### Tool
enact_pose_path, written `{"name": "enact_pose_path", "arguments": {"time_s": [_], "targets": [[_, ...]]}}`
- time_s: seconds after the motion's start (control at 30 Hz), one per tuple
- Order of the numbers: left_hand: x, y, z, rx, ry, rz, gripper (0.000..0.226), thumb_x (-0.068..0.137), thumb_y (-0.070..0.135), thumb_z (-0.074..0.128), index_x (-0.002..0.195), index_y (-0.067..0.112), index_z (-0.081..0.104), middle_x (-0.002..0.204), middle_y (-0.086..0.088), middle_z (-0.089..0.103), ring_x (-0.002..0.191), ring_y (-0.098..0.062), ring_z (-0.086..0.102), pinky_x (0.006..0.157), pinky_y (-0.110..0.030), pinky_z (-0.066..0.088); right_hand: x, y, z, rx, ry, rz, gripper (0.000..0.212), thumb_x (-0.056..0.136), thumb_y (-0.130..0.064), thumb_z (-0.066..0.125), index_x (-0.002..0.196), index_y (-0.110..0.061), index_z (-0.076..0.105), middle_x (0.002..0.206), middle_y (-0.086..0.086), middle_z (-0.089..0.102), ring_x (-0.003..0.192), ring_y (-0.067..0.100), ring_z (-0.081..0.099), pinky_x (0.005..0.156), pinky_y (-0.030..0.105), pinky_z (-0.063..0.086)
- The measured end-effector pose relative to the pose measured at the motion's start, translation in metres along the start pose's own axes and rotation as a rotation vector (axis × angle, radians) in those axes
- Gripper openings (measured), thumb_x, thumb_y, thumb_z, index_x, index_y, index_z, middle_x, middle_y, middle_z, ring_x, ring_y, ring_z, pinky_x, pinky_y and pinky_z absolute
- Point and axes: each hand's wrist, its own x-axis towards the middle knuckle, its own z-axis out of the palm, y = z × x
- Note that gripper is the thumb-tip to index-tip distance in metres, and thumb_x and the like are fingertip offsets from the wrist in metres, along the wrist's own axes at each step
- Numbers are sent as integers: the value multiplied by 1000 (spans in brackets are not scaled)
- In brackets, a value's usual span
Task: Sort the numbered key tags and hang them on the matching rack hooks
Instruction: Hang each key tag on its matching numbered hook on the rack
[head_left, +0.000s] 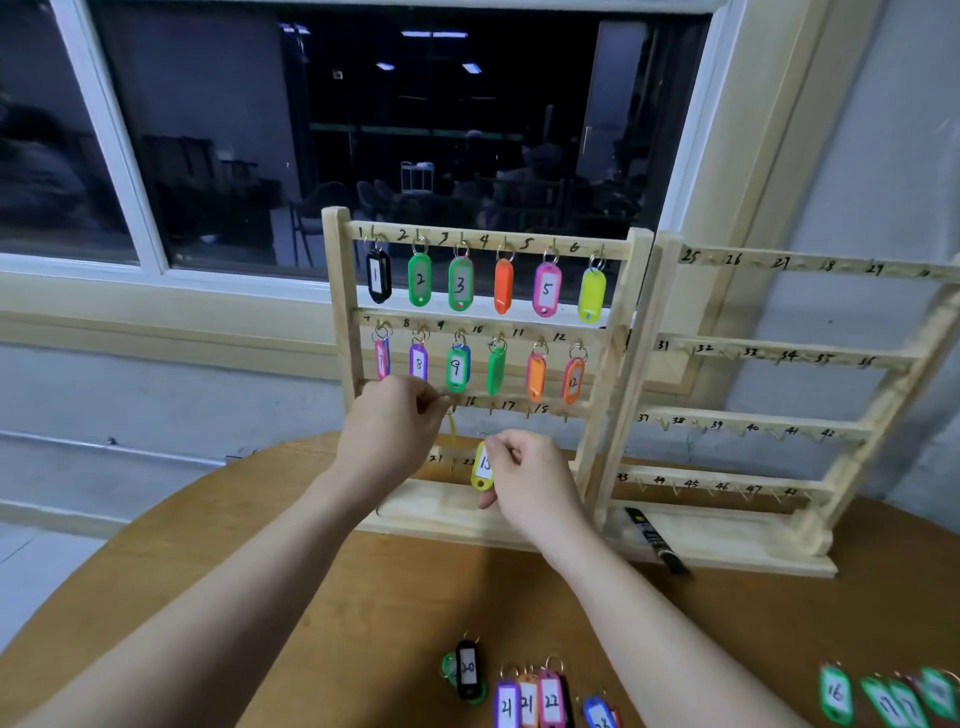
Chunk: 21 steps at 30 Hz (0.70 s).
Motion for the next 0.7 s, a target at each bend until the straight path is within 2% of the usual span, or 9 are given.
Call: {"name": "enact_pose_path", "arguments": {"time_s": [0.1, 0.2, 0.3, 0.37, 0.47, 0.57, 0.63, 0.7], "targets": [[0, -3, 2, 24, 1, -13, 26, 93, 32, 66, 73, 17, 75, 58, 1, 67, 60, -23, 64, 60, -37, 56, 6, -4, 5, -7, 3, -14, 31, 108, -25, 42, 97, -11, 67, 90, 1, 68, 50, 9, 68, 59, 27, 49], [-1, -8, 4, 7, -33, -29, 34, 91, 30, 66, 61, 15, 68, 54, 2, 65, 56, -18, 62, 58, -35, 54, 13, -9, 9, -25, 20, -46, 32, 107, -22, 41, 91, -10, 66, 83, 6, 69, 49, 11, 68, 67, 35, 55], [-1, -11, 4, -48, -41, -17, 35, 92, 25, 67, 58, 16, 68, 53, 5, 64, 52, -8, 58, 55, -29, 47, 19, -13, 14, 22, 36, -59, 31, 106, -21, 43, 91, -7, 66, 77, 8, 69, 52, 18, 71, 64, 38, 56], [-3, -14, 3, -78, -62, -26, 32, 91, 24, 67, 60, 16, 72, 53, 5, 65, 53, -5, 59, 56, -28, 47, 22, -16, 19, 59, 51, -38, 29, 106, -23, 45, 94, -9, 68, 78, 8, 71, 54, 20, 72, 57, 32, 51], [-8, -21, -1, -77, -107, -52, 33, 91, 23, 67, 59, 16, 71, 53, 4, 66, 48, -6, 56, 54, -30, 47, 25, -18, 27, 74, 82, -10, 31, 106, -25, 46, 96, -7, 69, 77, 13, 73, 54, 21, 72, 54, 27, 45], [-12, -30, -8, -72, -131, -74, 33, 91, 25, 67, 59, 17, 71, 53, 8, 65, 47, -9, 55, 52, -30, 46, 27, -18, 33, 69, 119, 4, 31, 106, -25, 46, 98, -6, 69, 74, 11, 72, 53, 20, 71, 54, 27, 46], [-14, -34, -14, -73, -138, -84, 36, 92, 25, 67, 56, 20, 68, 49, 12, 62, 42, -6, 51, 47, -25, 40, 28, -18, 37, 77, 137, 10, 33, 106, -25, 46, 96, -4, 69, 72, 11, 71, 51, 20, 70, 54, 27, 47], [-18, -36, -19, -79, -140, -79, 40, 93, 24, 68, 54, 27, 63, 46, 16, 58, 42, -2, 51, 44, -13, 30, 31, -17, 42, 57, 155, 14, 35, 105, -24, 45, 88, -3, 68, 66, 12, 68, 47, 17, 69, 52, 26, 44]]}}
